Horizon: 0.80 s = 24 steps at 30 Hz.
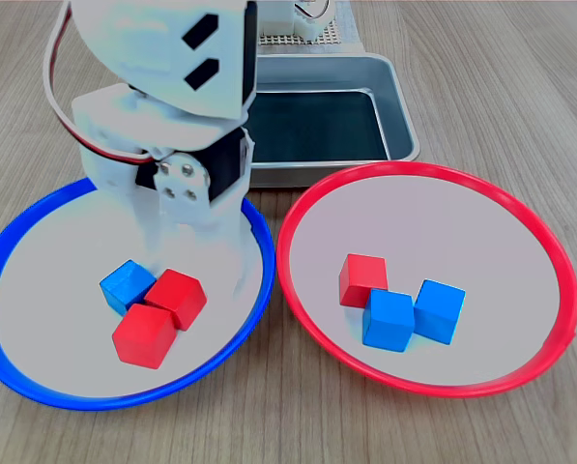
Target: Relocate any misplaced blocks to their matching dishes.
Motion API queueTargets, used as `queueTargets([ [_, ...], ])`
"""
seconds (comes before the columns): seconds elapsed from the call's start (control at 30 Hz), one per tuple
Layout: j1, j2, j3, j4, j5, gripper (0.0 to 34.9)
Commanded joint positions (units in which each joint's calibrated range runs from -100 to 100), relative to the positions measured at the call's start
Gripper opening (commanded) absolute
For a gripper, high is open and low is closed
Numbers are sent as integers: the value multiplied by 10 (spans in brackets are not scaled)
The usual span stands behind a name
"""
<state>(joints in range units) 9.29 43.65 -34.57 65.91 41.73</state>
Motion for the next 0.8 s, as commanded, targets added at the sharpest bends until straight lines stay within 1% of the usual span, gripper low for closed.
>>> queueTargets([
  [0.0, -1, 4, -31, -2, 1, 149],
  [0.07, 3, 7, -36, -5, 2, 148],
  [0.27, 6, 13, -42, -16, 5, 122],
  [0.33, 6, 13, -42, -13, 7, 109],
  [0.4, 4, 11, -39, -11, 11, 79],
  [0.5, 2, 7, -34, -10, 13, 53],
  [0.53, 1, 6, -33, -10, 14, 33],
  [0.67, -2, 0, -28, -9, 16, 4],
  [0.77, -5, -11, -18, -11, 15, 4],
])
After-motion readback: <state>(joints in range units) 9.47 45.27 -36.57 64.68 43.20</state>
